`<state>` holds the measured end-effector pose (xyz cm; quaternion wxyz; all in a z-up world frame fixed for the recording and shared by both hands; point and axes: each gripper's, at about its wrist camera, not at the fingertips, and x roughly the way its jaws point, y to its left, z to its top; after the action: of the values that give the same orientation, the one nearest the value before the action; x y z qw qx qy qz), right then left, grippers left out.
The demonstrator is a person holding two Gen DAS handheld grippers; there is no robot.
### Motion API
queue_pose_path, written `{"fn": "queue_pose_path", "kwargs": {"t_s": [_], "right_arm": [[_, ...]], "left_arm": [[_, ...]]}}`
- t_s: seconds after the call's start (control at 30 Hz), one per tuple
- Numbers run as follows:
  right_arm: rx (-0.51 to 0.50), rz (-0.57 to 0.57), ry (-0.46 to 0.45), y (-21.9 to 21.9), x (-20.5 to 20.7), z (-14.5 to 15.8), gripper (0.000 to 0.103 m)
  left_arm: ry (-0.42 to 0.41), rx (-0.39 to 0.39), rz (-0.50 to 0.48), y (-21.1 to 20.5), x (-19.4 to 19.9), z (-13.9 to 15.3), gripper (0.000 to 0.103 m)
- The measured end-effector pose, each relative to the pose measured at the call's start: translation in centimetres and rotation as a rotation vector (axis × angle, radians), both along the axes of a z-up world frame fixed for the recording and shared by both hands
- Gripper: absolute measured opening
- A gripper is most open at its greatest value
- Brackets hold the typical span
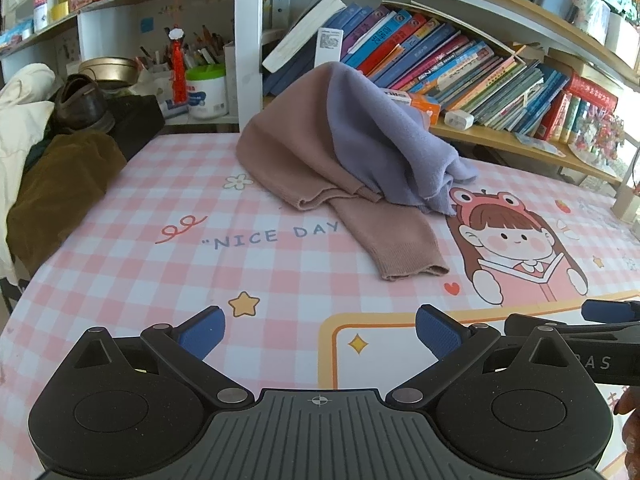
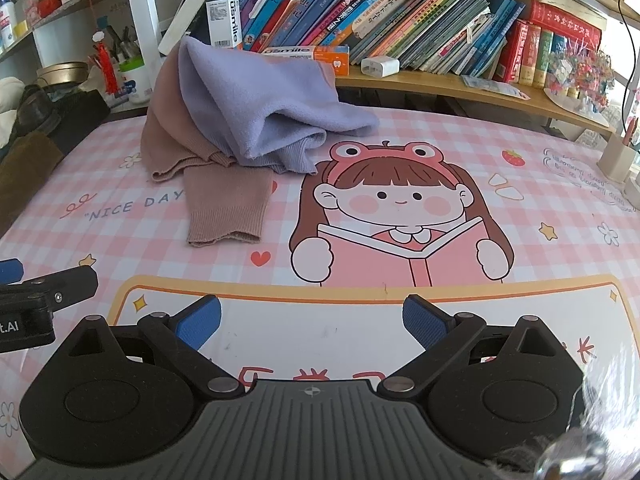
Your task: Fold clothes
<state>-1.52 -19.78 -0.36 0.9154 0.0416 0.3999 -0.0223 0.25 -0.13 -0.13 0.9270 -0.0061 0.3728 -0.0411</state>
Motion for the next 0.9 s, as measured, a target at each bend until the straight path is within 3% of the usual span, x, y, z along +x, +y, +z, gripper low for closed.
{"fn": "queue_pose_path", "kwargs": {"t_s": [0.9], "right_arm": [[0.006,0.0,0.002,-0.19,0.17,-0.03,0.098]], "left_arm": [[0.013,0.013,0.014,-0.19,0.21,0.1,0.103]]}}
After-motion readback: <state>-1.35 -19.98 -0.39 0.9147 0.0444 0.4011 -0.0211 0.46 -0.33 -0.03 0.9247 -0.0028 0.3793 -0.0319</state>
